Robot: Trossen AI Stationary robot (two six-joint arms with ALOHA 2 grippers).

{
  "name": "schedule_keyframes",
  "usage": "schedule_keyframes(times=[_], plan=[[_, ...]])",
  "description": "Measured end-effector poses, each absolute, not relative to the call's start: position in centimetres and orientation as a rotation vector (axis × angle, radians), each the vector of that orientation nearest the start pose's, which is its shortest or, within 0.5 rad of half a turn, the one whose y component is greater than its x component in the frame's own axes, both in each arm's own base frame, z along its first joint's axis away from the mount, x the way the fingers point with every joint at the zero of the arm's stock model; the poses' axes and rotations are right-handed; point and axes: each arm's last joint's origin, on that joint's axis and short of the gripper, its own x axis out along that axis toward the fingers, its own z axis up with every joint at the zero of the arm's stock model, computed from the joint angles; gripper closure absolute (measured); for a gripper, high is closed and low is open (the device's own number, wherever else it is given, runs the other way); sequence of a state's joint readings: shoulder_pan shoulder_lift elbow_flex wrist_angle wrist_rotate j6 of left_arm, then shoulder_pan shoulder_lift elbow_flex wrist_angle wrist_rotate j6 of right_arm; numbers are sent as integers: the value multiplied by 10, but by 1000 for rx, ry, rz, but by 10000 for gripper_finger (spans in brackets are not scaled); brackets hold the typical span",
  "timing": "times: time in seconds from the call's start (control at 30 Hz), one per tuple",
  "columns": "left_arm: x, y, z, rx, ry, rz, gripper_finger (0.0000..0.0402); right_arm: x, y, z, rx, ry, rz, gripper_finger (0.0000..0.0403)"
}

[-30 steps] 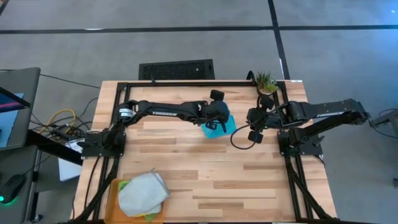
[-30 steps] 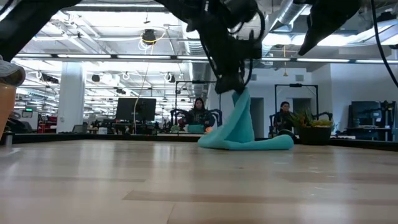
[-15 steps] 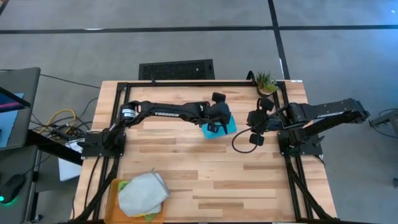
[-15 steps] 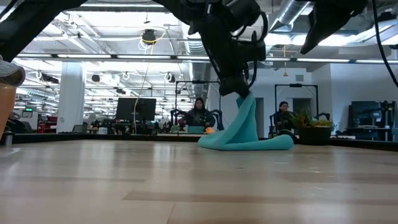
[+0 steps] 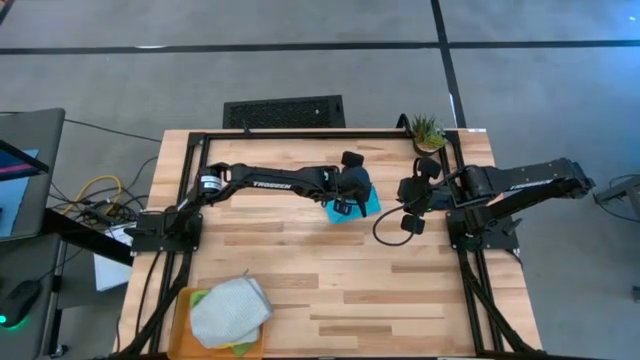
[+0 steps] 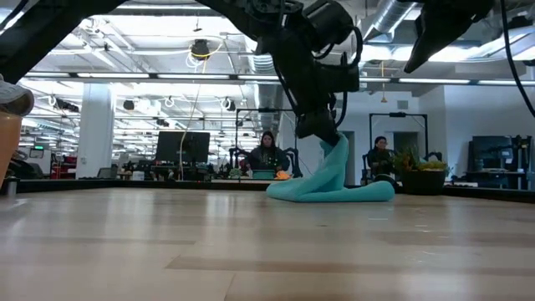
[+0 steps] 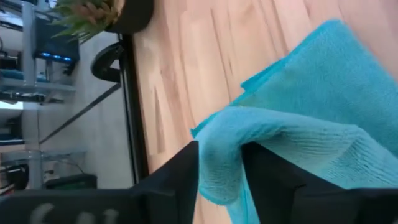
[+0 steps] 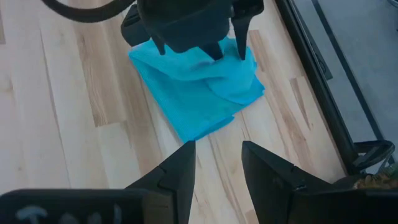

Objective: Fold microfiber towels
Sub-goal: Fold the blue towel, then put the folded blue towel into the orange bin

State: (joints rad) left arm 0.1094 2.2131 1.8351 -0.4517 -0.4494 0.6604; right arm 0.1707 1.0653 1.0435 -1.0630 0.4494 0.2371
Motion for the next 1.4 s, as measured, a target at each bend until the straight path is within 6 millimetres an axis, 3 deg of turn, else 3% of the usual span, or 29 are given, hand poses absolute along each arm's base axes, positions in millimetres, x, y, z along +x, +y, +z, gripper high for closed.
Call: schedule_keyframes(times=[0.2,0.47,0.57,0.8,1.0,1.4], plan=[[490,52,212,754,954,242,258,182,18,306,-116,995,-372,249],[482,29,220,799,1010,301,258,182,18,306,-116,995,-373,249],[471,28,222,736,1085,296,258,182,18,306,-116,995,-373,249],[442,42,240,412,1196,206,258,182,18,306,-117,998,-373,249],[426,59,206,131,1298,93,258,182,18,306,-117,998,-373,249],[419,44,154,460,1265,-79,258,181,18,306,-119,1001,-373,249]])
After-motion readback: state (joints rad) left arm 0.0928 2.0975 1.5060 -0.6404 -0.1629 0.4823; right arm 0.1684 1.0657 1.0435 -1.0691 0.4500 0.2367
